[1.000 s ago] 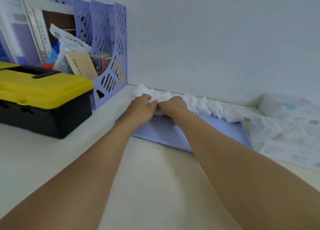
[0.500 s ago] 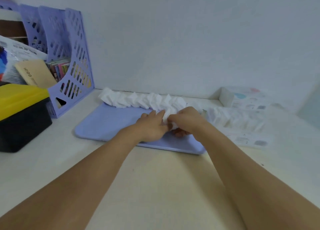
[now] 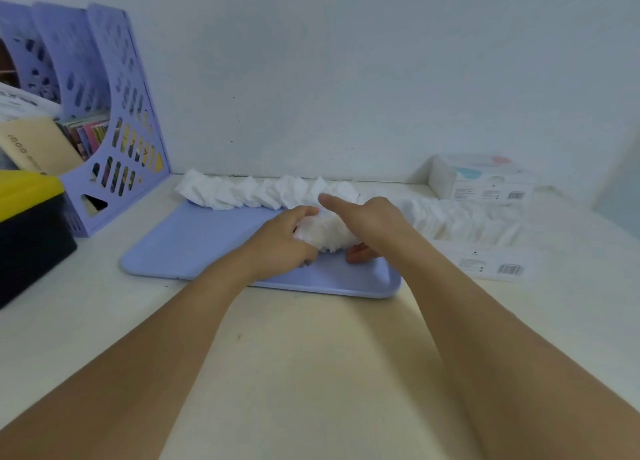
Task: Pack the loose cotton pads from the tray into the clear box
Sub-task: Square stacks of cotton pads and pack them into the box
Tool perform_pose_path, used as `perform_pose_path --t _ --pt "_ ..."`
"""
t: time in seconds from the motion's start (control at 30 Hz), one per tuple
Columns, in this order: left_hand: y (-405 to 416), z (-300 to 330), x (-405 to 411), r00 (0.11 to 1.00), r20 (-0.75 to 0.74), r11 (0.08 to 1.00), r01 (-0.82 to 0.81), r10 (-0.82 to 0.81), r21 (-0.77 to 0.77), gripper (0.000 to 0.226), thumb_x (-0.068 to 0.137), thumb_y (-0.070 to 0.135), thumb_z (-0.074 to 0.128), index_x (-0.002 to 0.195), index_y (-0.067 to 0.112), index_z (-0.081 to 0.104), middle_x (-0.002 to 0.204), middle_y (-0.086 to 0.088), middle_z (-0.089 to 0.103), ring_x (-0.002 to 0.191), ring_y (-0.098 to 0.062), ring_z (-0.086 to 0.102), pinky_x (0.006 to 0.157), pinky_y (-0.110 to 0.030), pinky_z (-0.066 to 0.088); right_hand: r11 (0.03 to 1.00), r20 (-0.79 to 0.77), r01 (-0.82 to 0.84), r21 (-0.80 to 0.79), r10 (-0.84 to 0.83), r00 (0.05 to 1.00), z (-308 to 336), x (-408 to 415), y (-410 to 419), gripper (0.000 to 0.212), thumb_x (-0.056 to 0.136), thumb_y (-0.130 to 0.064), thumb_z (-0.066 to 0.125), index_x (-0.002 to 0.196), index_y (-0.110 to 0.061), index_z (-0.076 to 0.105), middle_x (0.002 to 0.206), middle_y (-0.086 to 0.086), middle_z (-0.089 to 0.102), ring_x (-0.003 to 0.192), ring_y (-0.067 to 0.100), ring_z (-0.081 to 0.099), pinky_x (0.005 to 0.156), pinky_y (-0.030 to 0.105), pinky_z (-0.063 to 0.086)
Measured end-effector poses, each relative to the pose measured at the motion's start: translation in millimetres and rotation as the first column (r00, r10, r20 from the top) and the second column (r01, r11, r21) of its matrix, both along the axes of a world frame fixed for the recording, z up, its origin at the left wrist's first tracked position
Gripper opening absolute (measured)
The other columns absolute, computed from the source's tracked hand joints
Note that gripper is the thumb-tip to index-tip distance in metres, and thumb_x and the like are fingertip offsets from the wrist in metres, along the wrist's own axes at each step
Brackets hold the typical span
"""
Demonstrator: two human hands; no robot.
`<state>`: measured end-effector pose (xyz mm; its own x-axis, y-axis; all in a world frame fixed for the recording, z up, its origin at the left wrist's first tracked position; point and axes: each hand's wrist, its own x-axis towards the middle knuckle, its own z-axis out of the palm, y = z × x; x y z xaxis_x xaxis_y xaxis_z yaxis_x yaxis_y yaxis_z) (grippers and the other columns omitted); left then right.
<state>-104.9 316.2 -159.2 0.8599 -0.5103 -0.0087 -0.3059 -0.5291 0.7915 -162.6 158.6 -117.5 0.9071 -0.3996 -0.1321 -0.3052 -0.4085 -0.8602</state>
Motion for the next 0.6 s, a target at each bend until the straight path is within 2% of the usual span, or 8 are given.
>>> perform_pose_path --t 0.03,0.1,0.13,0.2,0.27,0.33,0.43,0.6 --pt "0 1 3 0.999 -0.025 0.998 -0.035 0.034 -0.052 0.054 0.088 0.010 0.059 0.135 0.035 0.049 0.124 0.004 0.058 0.090 -0.007 0.061 0.071 -0.018 0.047 1.000 0.000 -0.002 -0.024 0.002 1.000 -1 0 2 0.053 0.079 -0.063 0.072 0.077 -0.014 0.052 0.082 0.008 0.068 0.062 0.026 0.074 0.063 0.032 0.063" --pt "-2 2 8 0.987 -0.077 0.975 -0.153 0.142 -0.158 0.038 0.095 0.022 0.054 0.131 0.034 0.051 0.128 0.004 0.058 0.099 -0.010 0.059 0.084 -0.024 0.047 0.997 0.023 -0.005 -0.082 0.007 1.000 -5 2 3 0.049 0.078 -0.053 0.078 0.076 -0.009 0.056 0.074 0.008 0.068 0.059 0.027 0.073 0.063 0.033 0.063" --pt "-4 3 9 0.979 -0.070 0.966 -0.203 0.194 -0.160 0.039 0.097 0.030 0.055 0.136 0.030 0.051 0.130 0.003 0.058 0.103 -0.012 0.058 0.086 -0.027 0.045 0.995 0.042 -0.004 -0.095 0.008 0.999 -8 3 3 0.041 0.081 -0.042 0.078 0.075 -0.007 0.057 0.070 0.009 0.068 0.057 0.028 0.072 0.061 0.033 0.063" --pt "-7 1 8 0.965 -0.013 0.961 -0.262 0.262 -0.089 0.055 0.095 0.042 0.060 0.144 0.021 0.045 0.127 0.002 0.057 0.102 -0.014 0.058 0.081 -0.027 0.044 0.996 0.069 -0.002 -0.087 0.008 0.998 -11 6 1 0.026 0.084 -0.027 0.071 0.079 -0.003 0.063 0.070 0.014 0.071 0.058 0.031 0.073 0.063 0.037 0.064" --pt "-11 -2 6 0.959 0.017 0.957 -0.283 0.284 -0.064 0.063 0.092 0.041 0.067 0.144 0.017 0.041 0.116 0.001 0.058 0.091 -0.011 0.059 0.069 -0.024 0.045 0.998 0.077 0.003 -0.066 0.002 0.997 -14 8 0 0.021 0.083 -0.021 0.066 0.081 0.000 0.065 0.071 0.017 0.073 0.058 0.033 0.073 0.065 0.040 0.064" --pt "-18 -3 4 0.956 -0.003 0.953 -0.294 0.294 -0.072 0.058 0.091 0.038 0.068 0.138 0.015 0.044 0.111 -0.001 0.059 0.082 -0.009 0.056 0.061 -0.022 0.043 0.998 0.069 -0.011 -0.057 0.015 0.998 -14 9 1 0.020 0.083 -0.021 0.067 0.075 -0.003 0.063 0.065 0.014 0.071 0.053 0.029 0.071 0.058 0.031 0.062" --pt "-25 0 5 0.949 -0.089 0.943 -0.311 0.302 -0.117 0.055 0.091 0.029 0.068 0.138 0.017 0.042 0.113 -0.008 0.061 0.081 -0.014 0.057 0.066 -0.028 0.050 0.998 0.068 -0.047 -0.031 0.049 0.996 -14 9 5 0.028 0.082 -0.025 0.075 0.068 -0.007 0.060 0.062 0.010 0.067 0.052 0.023 0.068 0.051 0.024 0.058" --pt "-28 0 5 0.961 -0.147 0.944 -0.261 0.235 -0.200 0.050 0.093 0.022 0.069 0.135 0.023 0.041 0.101 0.003 0.053 0.082 -0.008 0.053 0.059 -0.021 0.044 0.997 0.081 -0.053 0.050 0.049 0.996 -16 11 5 0.018 0.083 -0.018 0.071 0.079 -0.002 0.066 0.075 0.017 0.073 0.062 0.029 0.072 0.055 0.029 0.061"
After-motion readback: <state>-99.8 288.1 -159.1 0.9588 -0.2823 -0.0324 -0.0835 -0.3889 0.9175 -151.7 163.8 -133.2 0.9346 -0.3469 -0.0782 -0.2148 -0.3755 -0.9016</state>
